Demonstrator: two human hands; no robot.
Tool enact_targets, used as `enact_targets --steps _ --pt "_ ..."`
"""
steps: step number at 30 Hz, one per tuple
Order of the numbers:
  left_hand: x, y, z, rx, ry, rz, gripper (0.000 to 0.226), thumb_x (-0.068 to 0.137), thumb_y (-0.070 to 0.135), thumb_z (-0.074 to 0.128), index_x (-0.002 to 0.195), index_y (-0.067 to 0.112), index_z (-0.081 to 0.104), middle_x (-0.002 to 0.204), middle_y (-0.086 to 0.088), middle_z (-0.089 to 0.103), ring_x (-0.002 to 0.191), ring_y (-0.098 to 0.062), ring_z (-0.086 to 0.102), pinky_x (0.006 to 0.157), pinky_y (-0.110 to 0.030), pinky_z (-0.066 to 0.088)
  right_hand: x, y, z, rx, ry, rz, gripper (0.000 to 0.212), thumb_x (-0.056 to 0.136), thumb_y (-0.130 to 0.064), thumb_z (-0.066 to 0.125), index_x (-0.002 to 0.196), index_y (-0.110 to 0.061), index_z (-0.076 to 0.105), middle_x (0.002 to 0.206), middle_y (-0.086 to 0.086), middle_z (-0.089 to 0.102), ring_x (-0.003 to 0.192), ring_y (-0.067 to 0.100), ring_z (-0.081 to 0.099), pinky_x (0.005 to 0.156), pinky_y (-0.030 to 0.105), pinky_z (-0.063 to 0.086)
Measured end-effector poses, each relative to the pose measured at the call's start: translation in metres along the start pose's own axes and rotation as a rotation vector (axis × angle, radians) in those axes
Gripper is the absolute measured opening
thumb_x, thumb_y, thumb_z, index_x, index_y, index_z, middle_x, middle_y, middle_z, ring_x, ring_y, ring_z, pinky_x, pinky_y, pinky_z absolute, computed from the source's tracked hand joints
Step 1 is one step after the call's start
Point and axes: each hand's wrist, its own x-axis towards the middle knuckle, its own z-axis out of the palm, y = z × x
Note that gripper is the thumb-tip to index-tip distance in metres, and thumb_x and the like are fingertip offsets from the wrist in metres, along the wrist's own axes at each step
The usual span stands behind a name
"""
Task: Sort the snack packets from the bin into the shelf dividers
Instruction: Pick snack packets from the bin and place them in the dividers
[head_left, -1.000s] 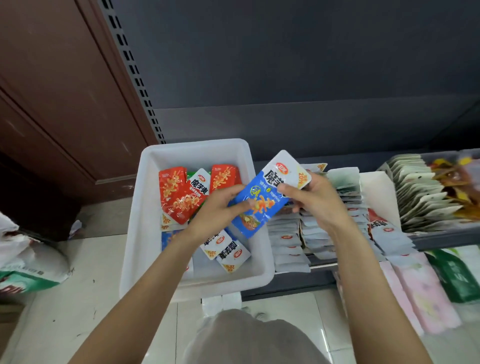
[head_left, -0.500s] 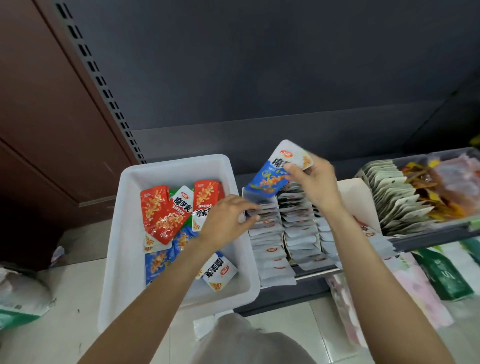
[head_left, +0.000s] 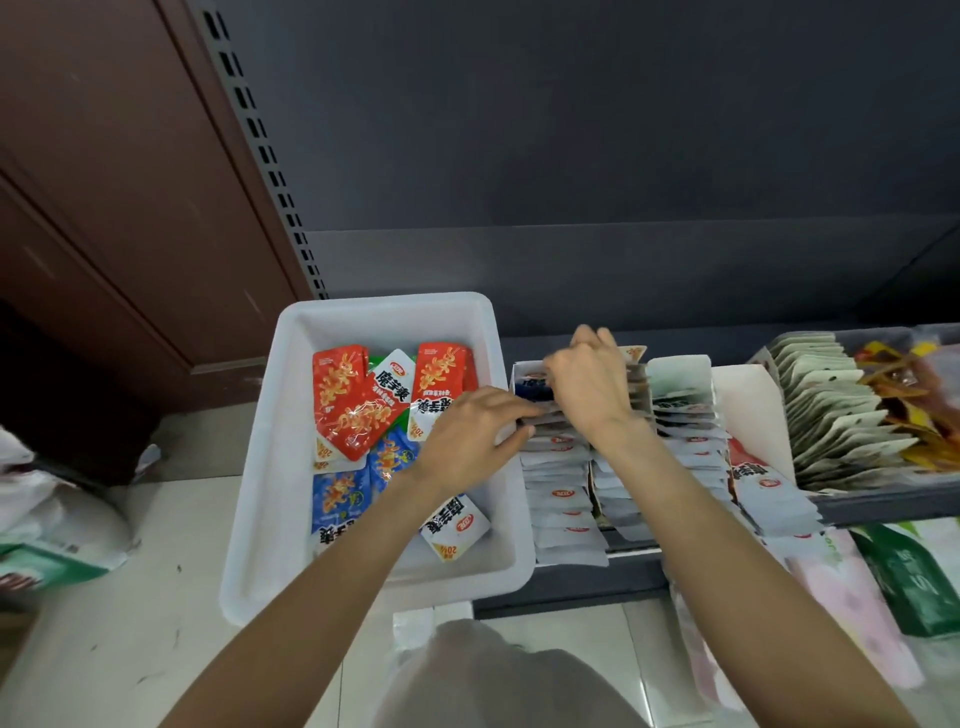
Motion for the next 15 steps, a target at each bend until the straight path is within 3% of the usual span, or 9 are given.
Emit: enact_targets --steps 4,7,9,10,12,13,15 --pt "-0.025 -0.014 -0.014 0.015 0.193 -0.081 0.028 0.091 0.030 0.051 0.111 0.019 0.067 0.106 0.004 0.068 0.099 -0.012 0.059 0.089 -0.026 0.044 -0.006 0.000 0.002 0.043 0.074 0.018 0.013 0.061 -0.008 0.078 0.061 -0.020 0.072 0.054 -0.002 0.061 0.073 0.020 0.052 0.066 0.030 0.033" --pt "-0.056 -0.036 -0.026 0.083 0.275 -0.176 0.025 0.089 0.031 0.051 0.103 0.018 0.068 0.096 0.004 0.069 0.090 -0.012 0.061 0.080 -0.026 0.046 -0.017 -0.013 -0.012 0.386 0.320 0.033 0.016 0.079 -0.012 0.070 0.094 -0.013 0.074 0.084 0.001 0.072 0.086 0.025 0.057 0.075 0.034 0.043" --pt "-0.078 -0.055 -0.032 0.147 0.230 -0.242 0.027 0.087 0.032 0.051 0.100 0.016 0.068 0.092 0.003 0.069 0.086 -0.015 0.061 0.076 -0.025 0.047 -0.029 -0.039 -0.029 0.569 0.406 -0.025 0.016 0.081 -0.010 0.069 0.097 -0.012 0.072 0.083 0.002 0.071 0.079 0.022 0.061 0.070 0.029 0.046" --pt "-0.087 -0.064 -0.035 0.189 0.179 -0.270 0.026 0.085 0.030 0.054 0.099 0.015 0.069 0.091 0.002 0.068 0.086 -0.018 0.060 0.075 -0.027 0.050 -0.035 -0.054 -0.032 0.635 0.332 -0.063 0.015 0.084 -0.011 0.067 0.098 -0.012 0.071 0.083 0.002 0.071 0.075 0.020 0.063 0.066 0.025 0.046" --pt "-0.102 -0.081 -0.037 0.255 0.042 -0.334 0.024 0.082 0.024 0.063 0.103 0.015 0.069 0.097 -0.001 0.068 0.092 -0.023 0.060 0.079 -0.036 0.053 -0.042 -0.083 -0.030 0.712 -0.027 -0.101 0.018 0.092 -0.019 0.058 0.107 -0.014 0.067 0.091 0.001 0.071 0.075 0.016 0.065 0.064 0.023 0.047" --pt "-0.106 -0.086 -0.038 0.268 -0.037 -0.371 0.027 0.082 0.021 0.066 0.109 0.015 0.067 0.104 -0.003 0.066 0.097 -0.026 0.059 0.084 -0.039 0.052 -0.043 -0.096 -0.021 0.671 -0.204 -0.099 0.022 0.095 -0.025 0.054 0.111 -0.014 0.064 0.095 0.002 0.070 0.078 0.016 0.066 0.065 0.023 0.047" --pt "-0.111 -0.091 -0.038 0.249 -0.167 -0.442 0.041 0.082 0.021 0.069 0.122 0.017 0.060 0.117 -0.004 0.062 0.109 -0.027 0.055 0.092 -0.038 0.046 -0.043 -0.118 -0.004 0.514 -0.404 -0.092 0.030 0.098 -0.033 0.048 0.111 -0.009 0.057 0.101 0.007 0.067 0.087 0.022 0.064 0.069 0.027 0.042"
